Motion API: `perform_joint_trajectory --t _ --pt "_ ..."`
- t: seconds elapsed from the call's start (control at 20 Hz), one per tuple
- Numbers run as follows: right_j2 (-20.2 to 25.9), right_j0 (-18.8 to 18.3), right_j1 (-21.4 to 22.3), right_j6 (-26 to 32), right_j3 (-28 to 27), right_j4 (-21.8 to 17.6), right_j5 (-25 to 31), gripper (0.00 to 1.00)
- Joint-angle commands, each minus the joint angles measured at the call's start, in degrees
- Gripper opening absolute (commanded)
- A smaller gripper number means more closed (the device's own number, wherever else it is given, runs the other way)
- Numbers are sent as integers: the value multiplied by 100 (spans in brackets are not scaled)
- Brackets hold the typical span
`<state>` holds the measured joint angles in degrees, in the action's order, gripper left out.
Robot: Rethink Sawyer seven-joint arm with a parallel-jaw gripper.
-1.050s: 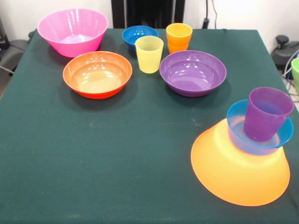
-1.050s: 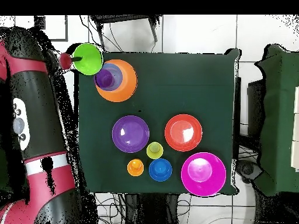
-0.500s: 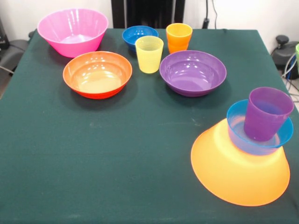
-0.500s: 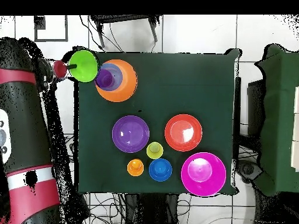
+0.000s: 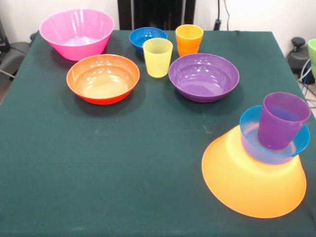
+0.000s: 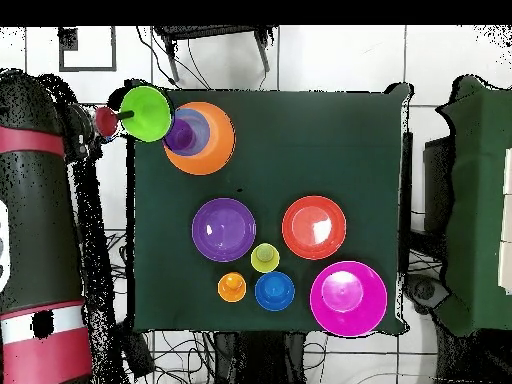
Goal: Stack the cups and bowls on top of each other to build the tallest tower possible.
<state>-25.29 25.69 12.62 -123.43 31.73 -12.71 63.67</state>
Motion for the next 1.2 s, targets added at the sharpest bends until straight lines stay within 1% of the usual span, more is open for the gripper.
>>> perform_joint_trajectory --t 0.05,0.25,0.45,0.7,0.95,1.2 --pt "298 -113 155 953 1198 -534 -729 0" --pt "269 -94 169 845 1308 -525 -863 0" --pt "224 -96 101 760 1287 -557 -1064 0" --pt "197 -141 99 979 1265 -635 -1167 0" --pt "244 -238 124 1287 1172 -749 -1126 0" --pt "325 -303 154 1345 1194 -816 -1204 0"
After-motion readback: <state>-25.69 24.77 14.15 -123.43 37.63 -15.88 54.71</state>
